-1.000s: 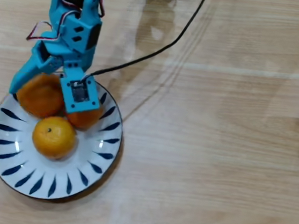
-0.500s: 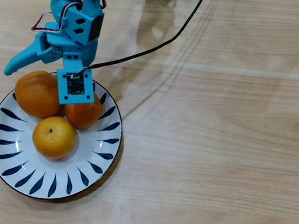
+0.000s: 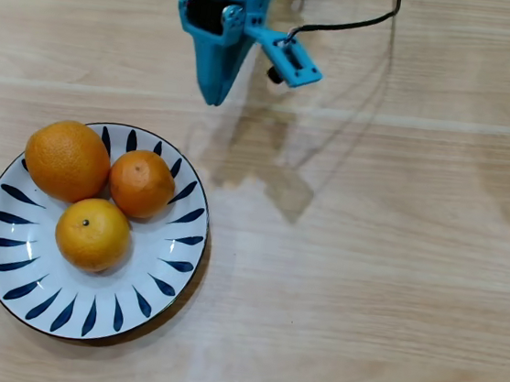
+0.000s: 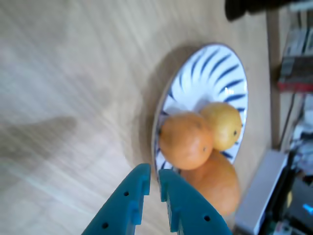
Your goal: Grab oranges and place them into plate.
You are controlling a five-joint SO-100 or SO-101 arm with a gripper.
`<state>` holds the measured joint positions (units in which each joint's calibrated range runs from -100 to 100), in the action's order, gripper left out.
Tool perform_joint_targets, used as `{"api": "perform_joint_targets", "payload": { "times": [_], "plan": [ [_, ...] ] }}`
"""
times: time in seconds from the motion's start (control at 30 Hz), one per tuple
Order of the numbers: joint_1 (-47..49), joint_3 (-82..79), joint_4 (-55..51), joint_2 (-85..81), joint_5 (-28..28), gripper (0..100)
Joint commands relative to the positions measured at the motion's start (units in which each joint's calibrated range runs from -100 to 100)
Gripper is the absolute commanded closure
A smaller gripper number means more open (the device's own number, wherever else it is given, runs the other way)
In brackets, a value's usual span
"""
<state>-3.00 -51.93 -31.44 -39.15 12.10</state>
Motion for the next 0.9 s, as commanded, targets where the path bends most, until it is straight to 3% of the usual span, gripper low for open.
{"api": "perform_joint_targets", "payload": {
  "times": [0.0,0.33,0.6,0.87],
  "plan": [
    [3.08,-15.48,4.67,-17.91,-2.54,97],
    [7.84,-47.35,1.57,-60.43,-2.69,98],
    [8.96,-47.89,-15.1,-60.69,-4.42,98],
    [9.05,-45.99,-24.64,-60.69,-7.82,98]
  ]
}}
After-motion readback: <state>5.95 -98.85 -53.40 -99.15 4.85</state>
